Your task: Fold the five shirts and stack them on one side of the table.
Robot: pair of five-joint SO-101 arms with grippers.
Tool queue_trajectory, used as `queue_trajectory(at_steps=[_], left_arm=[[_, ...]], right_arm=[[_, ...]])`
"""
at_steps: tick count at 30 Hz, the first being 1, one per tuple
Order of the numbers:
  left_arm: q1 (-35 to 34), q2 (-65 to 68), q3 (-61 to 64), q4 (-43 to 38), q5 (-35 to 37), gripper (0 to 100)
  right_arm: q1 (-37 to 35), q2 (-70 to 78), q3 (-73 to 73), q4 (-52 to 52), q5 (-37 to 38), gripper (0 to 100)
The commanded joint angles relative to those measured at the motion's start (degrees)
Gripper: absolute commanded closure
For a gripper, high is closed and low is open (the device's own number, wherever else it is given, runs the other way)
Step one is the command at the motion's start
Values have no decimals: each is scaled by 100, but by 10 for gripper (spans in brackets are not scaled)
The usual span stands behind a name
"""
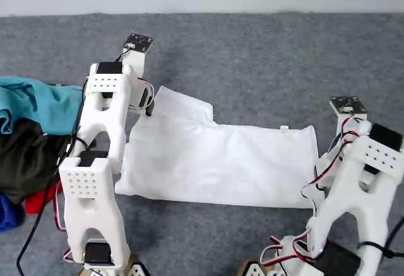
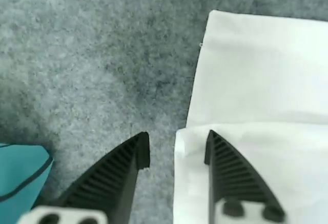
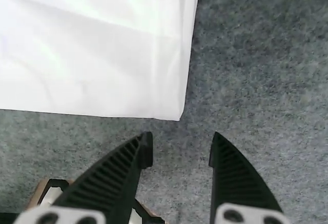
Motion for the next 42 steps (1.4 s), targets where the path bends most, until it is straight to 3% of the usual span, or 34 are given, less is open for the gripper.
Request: queue_trajectory(at_steps=[1,9,17,20,27,42], left_arm=[[79,-26,-66,123,44,827],[492,-26,110,281,44,963],[545,-70,119,334,44,966],[545,-79,-92,782,44,957],[484,-88,-365,1143,44,874],[571,-79,-514,1697,44,876]], right_arm=[[-66,-207,-18,-48,-62,809],[-75,-207,-18,-40,-62,809],[-75,-207,-18,-40,-62,809],[-75,-207,-18,-31,-62,809],[-75,-207,-9,-40,-62,809],[-75,-207,-9,-40,-62,809]])
